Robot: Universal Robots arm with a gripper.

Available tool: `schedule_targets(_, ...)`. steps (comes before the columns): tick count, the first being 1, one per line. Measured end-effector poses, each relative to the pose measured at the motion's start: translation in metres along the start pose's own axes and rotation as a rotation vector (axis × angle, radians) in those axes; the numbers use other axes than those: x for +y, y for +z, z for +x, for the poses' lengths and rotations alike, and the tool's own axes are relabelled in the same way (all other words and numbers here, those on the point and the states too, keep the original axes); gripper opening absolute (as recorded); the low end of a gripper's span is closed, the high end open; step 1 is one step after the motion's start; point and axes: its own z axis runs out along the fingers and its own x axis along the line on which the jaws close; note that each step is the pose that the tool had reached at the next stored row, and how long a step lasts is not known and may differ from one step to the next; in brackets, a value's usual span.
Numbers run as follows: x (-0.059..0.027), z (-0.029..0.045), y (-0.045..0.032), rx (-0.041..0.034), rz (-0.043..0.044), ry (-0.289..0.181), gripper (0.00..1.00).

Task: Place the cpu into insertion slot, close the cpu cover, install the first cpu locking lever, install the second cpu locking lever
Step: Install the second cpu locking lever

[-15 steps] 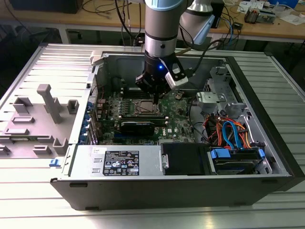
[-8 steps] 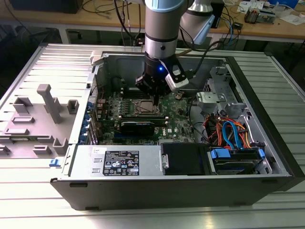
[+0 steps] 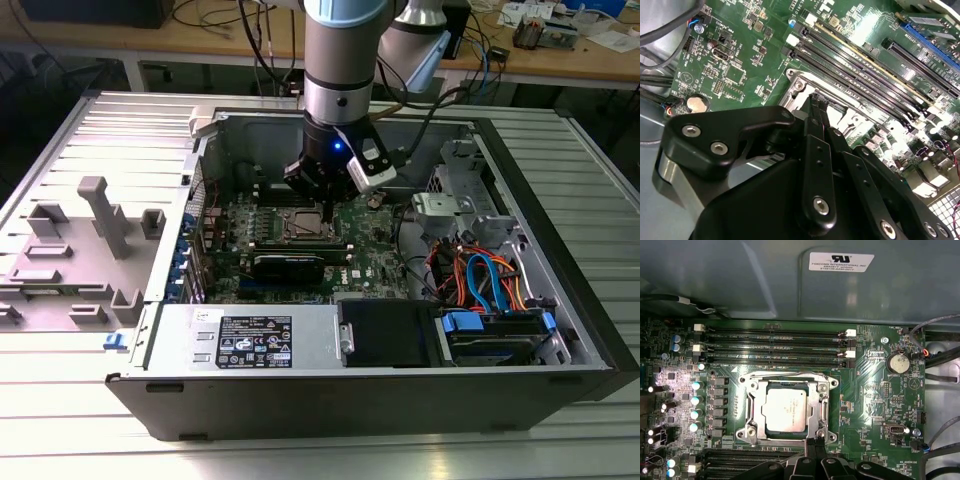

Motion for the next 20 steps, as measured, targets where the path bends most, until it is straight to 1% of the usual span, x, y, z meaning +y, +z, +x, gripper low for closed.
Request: schedule_targets(20,-0.0003,0.0013,0.0001,0.0000,0.0001,0.000,0.11)
